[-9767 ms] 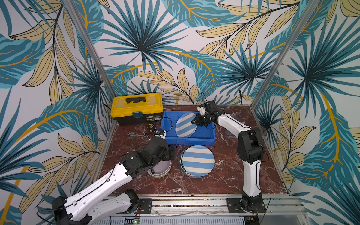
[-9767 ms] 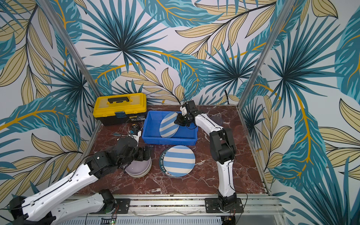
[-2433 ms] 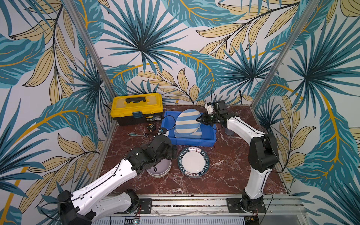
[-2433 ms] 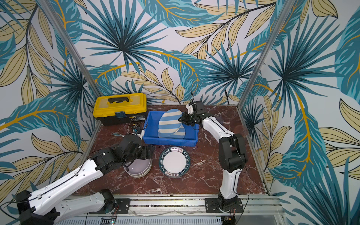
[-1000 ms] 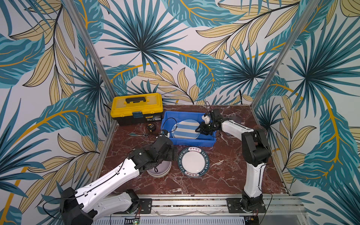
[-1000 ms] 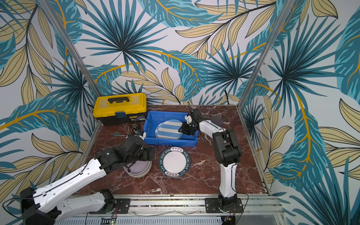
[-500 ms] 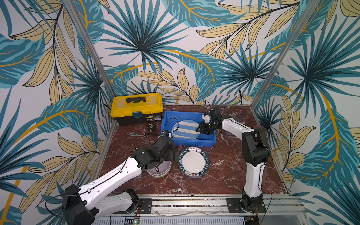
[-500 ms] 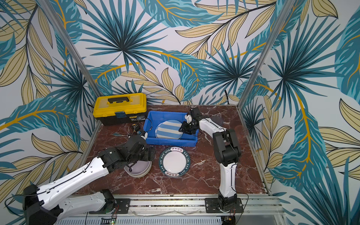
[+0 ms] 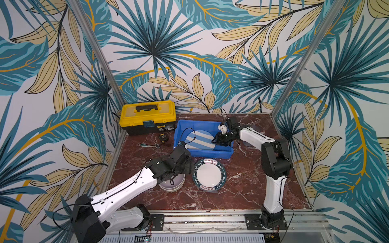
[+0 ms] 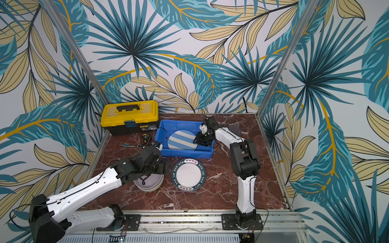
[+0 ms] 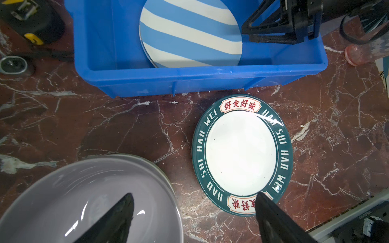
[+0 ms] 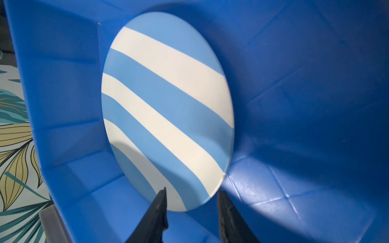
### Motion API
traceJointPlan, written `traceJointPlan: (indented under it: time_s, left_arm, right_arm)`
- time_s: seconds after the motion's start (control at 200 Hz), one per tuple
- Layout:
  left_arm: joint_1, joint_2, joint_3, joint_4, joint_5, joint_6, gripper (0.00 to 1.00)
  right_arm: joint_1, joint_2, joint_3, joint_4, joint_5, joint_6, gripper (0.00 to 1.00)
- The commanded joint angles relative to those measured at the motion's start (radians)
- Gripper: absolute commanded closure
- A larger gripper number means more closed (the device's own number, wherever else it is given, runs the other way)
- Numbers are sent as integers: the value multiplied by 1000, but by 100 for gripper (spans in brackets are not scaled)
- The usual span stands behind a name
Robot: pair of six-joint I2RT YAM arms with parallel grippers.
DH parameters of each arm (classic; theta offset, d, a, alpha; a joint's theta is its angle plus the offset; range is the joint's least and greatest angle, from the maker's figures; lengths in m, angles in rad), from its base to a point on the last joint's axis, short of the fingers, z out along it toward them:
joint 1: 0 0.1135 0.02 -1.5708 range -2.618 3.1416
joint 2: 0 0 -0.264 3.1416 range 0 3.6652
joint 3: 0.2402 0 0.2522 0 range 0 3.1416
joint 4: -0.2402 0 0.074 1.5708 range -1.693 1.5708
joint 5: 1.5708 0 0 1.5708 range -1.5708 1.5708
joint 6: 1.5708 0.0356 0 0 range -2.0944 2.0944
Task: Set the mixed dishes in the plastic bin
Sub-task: 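Return the right gripper to the green-rimmed plate stack while left gripper follows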
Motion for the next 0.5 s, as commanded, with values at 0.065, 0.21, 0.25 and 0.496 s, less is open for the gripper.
traceJointPlan:
  time_s: [0.065,0.21,0.25,0.496]
  left_arm:
    - [4,34,13,25,44,-1,10]
    - [5,72,30,37,68,0,12]
    - [5,84,35,42,75,-4,12]
    - [5,182,76,73,147,-35,20]
  right_arm:
    - [7,-147,6,-80,3,-56,54]
    - [10,-291,-6,-164,32,-101,49]
    - [10,-331,-18,-180,34,-107,49]
    - [27,-582,-258,-185,23,-98,50]
